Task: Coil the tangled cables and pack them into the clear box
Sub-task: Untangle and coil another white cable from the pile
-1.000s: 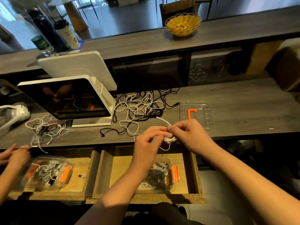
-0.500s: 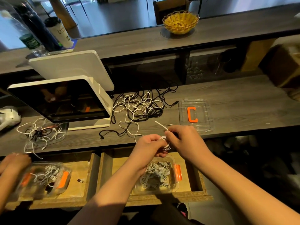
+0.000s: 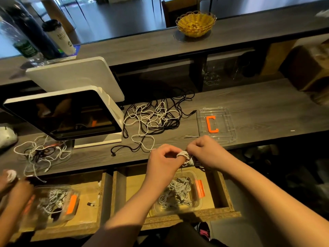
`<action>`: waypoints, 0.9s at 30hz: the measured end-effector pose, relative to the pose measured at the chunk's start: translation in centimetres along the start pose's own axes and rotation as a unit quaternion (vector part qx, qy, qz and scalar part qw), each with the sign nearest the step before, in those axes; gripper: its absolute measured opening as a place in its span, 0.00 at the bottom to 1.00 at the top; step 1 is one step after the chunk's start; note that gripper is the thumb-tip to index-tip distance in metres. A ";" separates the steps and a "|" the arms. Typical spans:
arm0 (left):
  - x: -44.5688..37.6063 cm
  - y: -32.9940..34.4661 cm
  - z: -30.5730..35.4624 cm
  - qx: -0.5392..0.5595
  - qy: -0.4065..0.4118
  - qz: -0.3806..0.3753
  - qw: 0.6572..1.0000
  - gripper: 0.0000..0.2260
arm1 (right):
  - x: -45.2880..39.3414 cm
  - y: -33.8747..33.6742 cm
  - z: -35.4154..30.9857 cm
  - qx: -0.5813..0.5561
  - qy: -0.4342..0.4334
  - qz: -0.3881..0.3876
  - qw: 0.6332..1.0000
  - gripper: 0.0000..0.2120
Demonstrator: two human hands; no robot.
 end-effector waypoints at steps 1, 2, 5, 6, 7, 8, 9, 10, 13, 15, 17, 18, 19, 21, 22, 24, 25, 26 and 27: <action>0.0 0.0 0.1 0.012 -0.014 -0.006 1.000 0.09 | 0.0 0.0 0.0 -0.006 -0.006 -0.004 1.000 0.15; 0.0 -0.1 0.1 0.021 -0.024 -0.010 0.999 0.09 | 0.0 0.0 0.0 -0.014 -0.014 -0.013 1.000 0.15; -0.4 -0.5 -0.1 0.037 -0.037 -0.012 0.999 0.08 | 0.0 0.3 0.0 -0.044 -0.016 -0.042 0.998 0.15; -0.5 -0.7 -0.2 0.041 -0.042 -0.007 0.998 0.06 | -0.1 0.5 0.0 -0.064 -0.015 -0.043 0.997 0.14; -0.7 -1.0 -0.2 0.047 -0.048 0.003 0.998 0.05 | -0.1 0.7 0.0 -0.089 -0.017 -0.039 0.995 0.14; -0.9 -1.3 -0.3 0.053 -0.056 0.015 0.997 0.05 | 0.0 1.0 0.0 -0.118 -0.026 -0.035 0.992 0.13; -1.1 -1.5 -0.4 0.058 -0.065 0.028 0.996 0.04 | 0.2 1.3 0.0 -0.147 -0.040 -0.033 0.988 0.12; -1.2 -1.7 -0.6 0.064 -0.074 0.042 0.994 0.04 | 0.4 1.6 0.1 -0.167 -0.051 -0.032 0.984 0.11; -1.3 -2.0 -1.0 0.071 -0.103 0.087 0.988 0.05 | 0.9 2.6 0.3 -0.191 -0.058 -0.011 0.980 0.12; -1.2 -2.0 -1.0 0.072 -0.114 0.098 0.986 0.06 | 1.1 3.2 0.1 -0.199 -0.056 0.007 0.978 0.13; -1.3 -2.0 -1.0 0.071 -0.124 0.107 0.984 0.05 | 1.1 3.5 -0.2 -0.214 -0.051 0.005 0.976 0.14; -1.3 -2.0 -1.0 0.067 -0.129 0.112 0.983 0.05 | 1.1 3.5 -0.4 -0.206 -0.051 0.003 0.977 0.13; -1.3 -2.1 -1.0 0.065 -0.133 0.116 0.982 0.05 | 1.3 3.6 -0.7 -0.195 -0.053 0.001 0.979 0.12; -1.2 -2.1 -0.9 0.078 -0.142 0.115 0.980 0.05 | 1.5 3.7 -0.9 -0.181 -0.057 0.010 0.982 0.10; -1.0 -2.1 -0.9 0.094 -0.157 0.111 0.977 0.06 | 1.5 3.8 -0.8 -0.175 -0.054 0.018 0.983 0.10; -0.7 -2.1 -1.0 0.152 -0.205 0.096 0.962 0.06 | 1.6 4.0 -0.5 -0.178 -0.039 0.025 0.983 0.09; -0.6 -2.1 -1.0 0.197 -0.230 0.083 0.949 0.07 | 1.7 4.1 -0.4 -0.191 -0.031 0.030 0.981 0.09; -0.8 -2.1 -1.0 0.246 -0.253 0.069 0.933 0.07 | 1.6 4.0 -0.2 -0.206 -0.026 0.036 0.977 0.08; -1.0 -2.2 -1.0 0.286 -0.270 0.055 0.918 0.08 | 1.6 3.9 -0.1 -0.219 -0.022 0.045 0.974 0.08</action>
Point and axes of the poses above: each hand's wrist, its own x-axis away from the middle knuckle, its own y-axis out of the palm, z = x × y, the point moved 1 cm from there along -x, towards the middle knuckle, and after that the axes turned 7 degrees about y, right-handed, at the moved point
